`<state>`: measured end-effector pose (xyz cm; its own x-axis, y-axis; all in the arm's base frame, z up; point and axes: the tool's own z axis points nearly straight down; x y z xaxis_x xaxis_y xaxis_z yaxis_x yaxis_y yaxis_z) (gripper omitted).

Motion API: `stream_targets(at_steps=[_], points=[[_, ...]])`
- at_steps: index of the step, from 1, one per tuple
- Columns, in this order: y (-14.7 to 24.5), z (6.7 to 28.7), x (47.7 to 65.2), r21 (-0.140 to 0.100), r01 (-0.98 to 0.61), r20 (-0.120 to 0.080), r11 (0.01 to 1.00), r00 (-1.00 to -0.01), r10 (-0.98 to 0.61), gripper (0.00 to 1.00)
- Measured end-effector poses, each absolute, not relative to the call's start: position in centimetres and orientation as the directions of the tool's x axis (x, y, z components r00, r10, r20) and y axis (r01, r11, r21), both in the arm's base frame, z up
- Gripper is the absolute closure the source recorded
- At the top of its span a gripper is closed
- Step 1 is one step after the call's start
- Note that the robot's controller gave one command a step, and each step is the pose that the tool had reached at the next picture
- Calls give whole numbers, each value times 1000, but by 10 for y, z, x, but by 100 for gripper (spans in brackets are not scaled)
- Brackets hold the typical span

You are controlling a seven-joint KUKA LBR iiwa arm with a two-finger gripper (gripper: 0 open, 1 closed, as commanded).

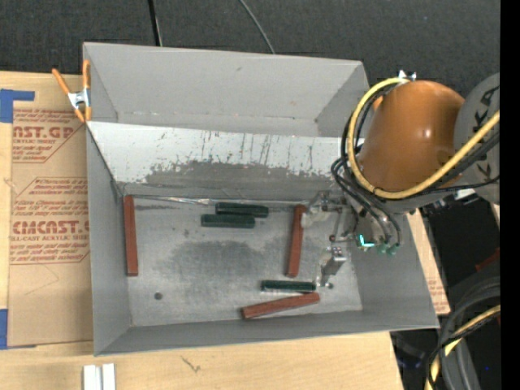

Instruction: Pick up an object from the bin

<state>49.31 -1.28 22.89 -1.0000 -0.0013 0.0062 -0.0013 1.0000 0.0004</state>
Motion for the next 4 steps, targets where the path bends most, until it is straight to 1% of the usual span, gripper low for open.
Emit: stream_targets(at_steps=[1, 2, 3, 4], points=[[-13, 232, 495, 0, -1, -1, 1000, -1000, -1, 0], [-15, 189, 492, -1, -53, -9, 999, -999, -53, 0], [-20, 122, 486, 0, -38, -5, 999, -999, -38, 0], [-36, 75, 493, 0, -44, -19, 999, -999, -44, 100]])
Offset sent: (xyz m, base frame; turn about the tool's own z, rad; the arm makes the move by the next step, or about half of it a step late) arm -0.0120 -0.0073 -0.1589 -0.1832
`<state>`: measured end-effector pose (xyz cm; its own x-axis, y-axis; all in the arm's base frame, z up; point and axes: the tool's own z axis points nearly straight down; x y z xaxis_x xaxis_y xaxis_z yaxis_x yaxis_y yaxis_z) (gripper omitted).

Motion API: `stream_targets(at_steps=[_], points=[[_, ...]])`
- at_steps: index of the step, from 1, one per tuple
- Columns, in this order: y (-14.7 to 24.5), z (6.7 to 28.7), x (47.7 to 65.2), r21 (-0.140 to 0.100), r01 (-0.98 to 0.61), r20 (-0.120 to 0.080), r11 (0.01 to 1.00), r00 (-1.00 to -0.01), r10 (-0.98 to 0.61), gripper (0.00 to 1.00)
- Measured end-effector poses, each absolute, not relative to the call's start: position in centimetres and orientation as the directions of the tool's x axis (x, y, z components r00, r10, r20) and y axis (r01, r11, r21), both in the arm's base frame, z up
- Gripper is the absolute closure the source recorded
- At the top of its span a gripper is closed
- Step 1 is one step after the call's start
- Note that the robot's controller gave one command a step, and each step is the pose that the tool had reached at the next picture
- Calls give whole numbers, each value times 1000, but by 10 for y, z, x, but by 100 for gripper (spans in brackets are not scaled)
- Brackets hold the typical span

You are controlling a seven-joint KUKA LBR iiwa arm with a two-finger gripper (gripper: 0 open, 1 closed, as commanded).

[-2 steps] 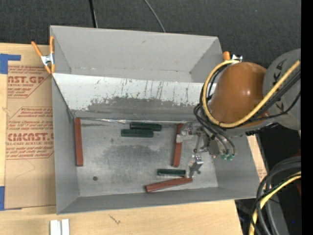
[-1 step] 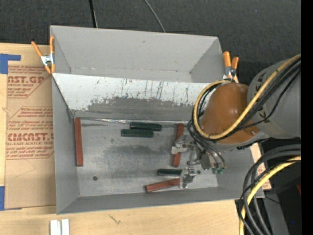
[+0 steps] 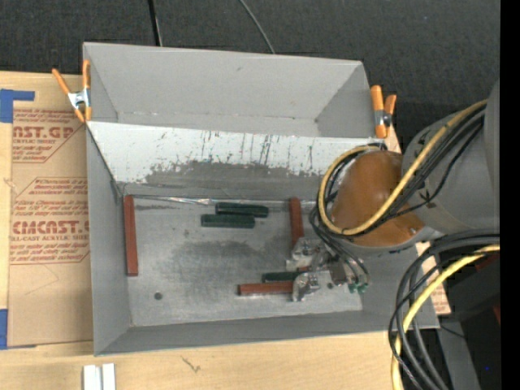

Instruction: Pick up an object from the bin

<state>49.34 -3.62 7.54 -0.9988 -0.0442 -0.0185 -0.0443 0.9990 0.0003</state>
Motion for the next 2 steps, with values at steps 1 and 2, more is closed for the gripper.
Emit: stream_targets(at_steps=[1, 2], points=[[-36, 75, 493, 0, -44, -19, 999, -999, -44, 100], [-13, 232, 520, 0, -84, -4, 996, -996, -84, 100]])
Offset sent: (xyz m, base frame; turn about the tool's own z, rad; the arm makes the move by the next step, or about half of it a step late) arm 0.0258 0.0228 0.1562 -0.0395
